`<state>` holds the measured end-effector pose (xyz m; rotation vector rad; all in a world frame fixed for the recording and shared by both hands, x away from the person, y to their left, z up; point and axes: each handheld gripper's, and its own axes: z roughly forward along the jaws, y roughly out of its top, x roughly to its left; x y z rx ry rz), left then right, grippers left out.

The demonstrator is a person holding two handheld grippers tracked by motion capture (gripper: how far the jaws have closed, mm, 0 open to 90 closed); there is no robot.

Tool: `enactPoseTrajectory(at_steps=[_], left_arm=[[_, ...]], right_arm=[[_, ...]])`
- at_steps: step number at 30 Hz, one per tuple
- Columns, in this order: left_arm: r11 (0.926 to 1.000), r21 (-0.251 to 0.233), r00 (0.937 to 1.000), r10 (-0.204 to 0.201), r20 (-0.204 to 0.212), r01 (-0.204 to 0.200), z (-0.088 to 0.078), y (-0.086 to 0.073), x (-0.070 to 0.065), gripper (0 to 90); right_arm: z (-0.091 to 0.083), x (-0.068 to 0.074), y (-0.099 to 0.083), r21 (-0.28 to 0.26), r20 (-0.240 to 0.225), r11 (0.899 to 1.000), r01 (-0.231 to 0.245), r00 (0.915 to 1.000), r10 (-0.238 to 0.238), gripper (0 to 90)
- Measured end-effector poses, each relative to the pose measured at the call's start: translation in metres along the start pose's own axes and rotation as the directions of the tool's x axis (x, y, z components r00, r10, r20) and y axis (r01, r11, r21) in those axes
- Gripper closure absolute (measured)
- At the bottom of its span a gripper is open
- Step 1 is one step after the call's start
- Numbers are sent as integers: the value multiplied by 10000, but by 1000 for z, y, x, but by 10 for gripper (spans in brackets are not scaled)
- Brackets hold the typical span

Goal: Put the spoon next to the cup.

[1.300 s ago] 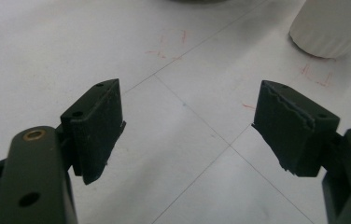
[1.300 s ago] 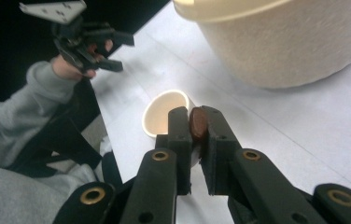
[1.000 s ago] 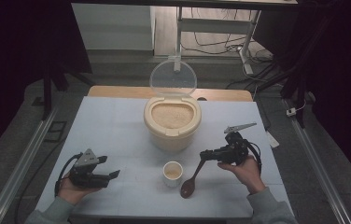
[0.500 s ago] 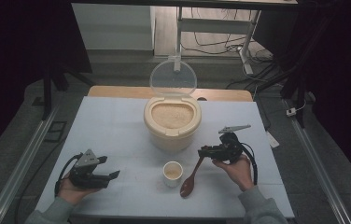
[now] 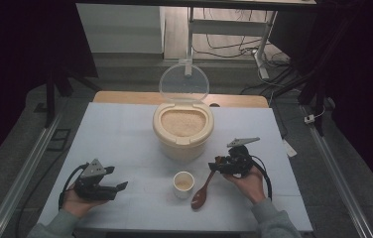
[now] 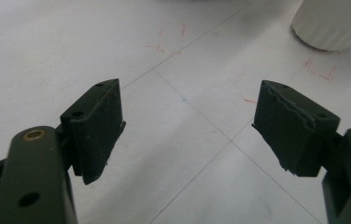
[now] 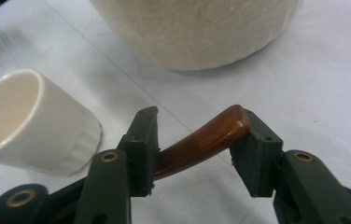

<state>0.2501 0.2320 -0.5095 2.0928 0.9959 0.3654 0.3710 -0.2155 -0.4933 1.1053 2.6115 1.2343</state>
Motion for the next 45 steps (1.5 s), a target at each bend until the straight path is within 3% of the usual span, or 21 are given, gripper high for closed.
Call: enactPoseTrajectory(at_steps=[6,10,22,27,29,31,36,45], left_arm=[[10000,6,10000,-6,-3,6,0,0,0,237],[10000,9,10000,53,-10,-53,0,0,-1,237],[10000,-6,10000,41,6,-41,-1,-1,-1,237],[10000,-1,10000,26,3,-26,-1,-1,0,237],[10000,-2,10000,21,-17,-21,-1,-1,-1,237],[10000,-31,10000,7,-27,-8,-1,-1,-1,237],[10000,-53,10000,-4,-8,4,-3,-2,-1,237],[9999,-89,9999,-106,-40,105,-4,-4,1,232]], right_arm=[[10,2,-1,522,591,9977,427,9972,-458,426],[16,5,-2,1065,1221,9918,707,9890,-836,389],[25,3,-4,1313,1859,9894,618,9788,-858,351],[18,-1,-3,594,2263,9975,391,9727,-516,314],[9,-4,-4,196,2349,9984,536,9704,-567,306],[-3,-5,-6,-184,2109,9989,435,9767,-387,329],[-32,2,-20,-957,1633,9920,818,9844,-654,344],[-64,4,-53,-1641,1267,9781,1282,9860,-1080,346]])
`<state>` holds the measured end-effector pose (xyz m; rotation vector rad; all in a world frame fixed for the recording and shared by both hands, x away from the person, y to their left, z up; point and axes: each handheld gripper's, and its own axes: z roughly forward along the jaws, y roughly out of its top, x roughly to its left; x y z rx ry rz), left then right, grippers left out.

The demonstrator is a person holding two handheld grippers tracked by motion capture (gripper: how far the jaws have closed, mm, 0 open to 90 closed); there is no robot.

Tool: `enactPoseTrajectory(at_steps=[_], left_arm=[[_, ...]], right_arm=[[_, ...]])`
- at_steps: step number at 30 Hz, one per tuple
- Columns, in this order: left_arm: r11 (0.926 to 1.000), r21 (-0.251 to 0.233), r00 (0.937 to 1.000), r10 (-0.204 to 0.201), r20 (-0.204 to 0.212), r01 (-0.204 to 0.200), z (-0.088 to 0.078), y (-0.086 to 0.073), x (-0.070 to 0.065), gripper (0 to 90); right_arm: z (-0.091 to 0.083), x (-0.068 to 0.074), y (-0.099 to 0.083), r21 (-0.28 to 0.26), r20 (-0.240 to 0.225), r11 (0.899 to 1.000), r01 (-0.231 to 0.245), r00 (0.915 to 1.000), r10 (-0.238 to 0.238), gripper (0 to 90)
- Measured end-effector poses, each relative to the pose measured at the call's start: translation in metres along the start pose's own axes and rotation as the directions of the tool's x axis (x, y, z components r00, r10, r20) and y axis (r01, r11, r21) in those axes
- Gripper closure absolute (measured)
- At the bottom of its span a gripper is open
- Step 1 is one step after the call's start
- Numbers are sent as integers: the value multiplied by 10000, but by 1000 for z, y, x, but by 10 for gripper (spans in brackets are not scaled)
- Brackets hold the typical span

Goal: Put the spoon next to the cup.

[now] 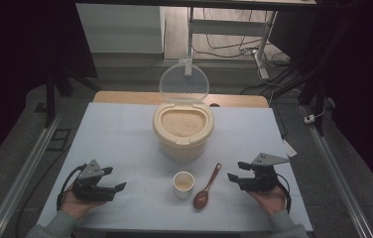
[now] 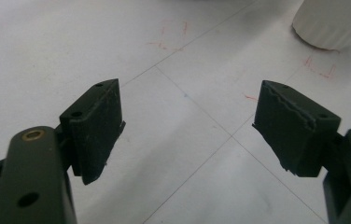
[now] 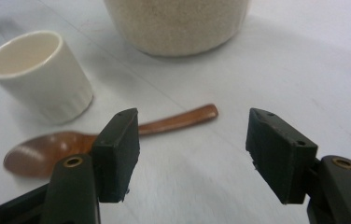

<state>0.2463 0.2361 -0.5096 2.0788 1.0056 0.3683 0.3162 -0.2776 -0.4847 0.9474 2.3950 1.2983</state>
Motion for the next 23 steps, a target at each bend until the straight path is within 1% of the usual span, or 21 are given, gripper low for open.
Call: enactPoseTrajectory(at_steps=[1,7,8,9,10,14,15,17,18,23], left_arm=[[10000,-5,10000,15,3,-15,0,0,0,232],[10000,-8,10000,12,-22,-12,0,0,0,228],[10000,-10,10000,8,-26,-8,0,0,0,228],[10000,-3,10000,10,-53,-10,0,0,0,227],[10000,4,10000,13,-67,-13,0,0,0,224],[10000,-13,10000,18,-53,-18,0,0,0,224],[10000,-12,10000,19,-57,-19,0,0,0,223],[10000,-9,10000,27,-67,-28,0,0,0,221],[10000,-15,10000,20,-71,-20,0,0,0,220],[10000,-7,10000,25,-77,-25,1,0,1,216]], right_arm=[[-3,-1,-3,-45,-72,10000,-40,10000,39,346],[-21,-5,-16,-241,17,9997,4,10000,-3,349],[-22,-6,-17,-365,-68,9993,-21,10000,19,349],[-23,-6,-18,-313,-74,9995,49,10000,-51,349],[-23,-6,-18,-372,-104,9993,52,9999,-56,350],[-22,-4,-17,-268,17,9994,234,9997,-233,352],[-21,-5,-17,-236,-18,9994,242,9997,-243,352],[-21,-4,-17,-199,63,9994,282,9996,-281,352],[-21,-4,-17,-206,-6,9994,269,9996,-269,352],[-21,-5,-17,-231,30,9994,272,9996,-272,353]])
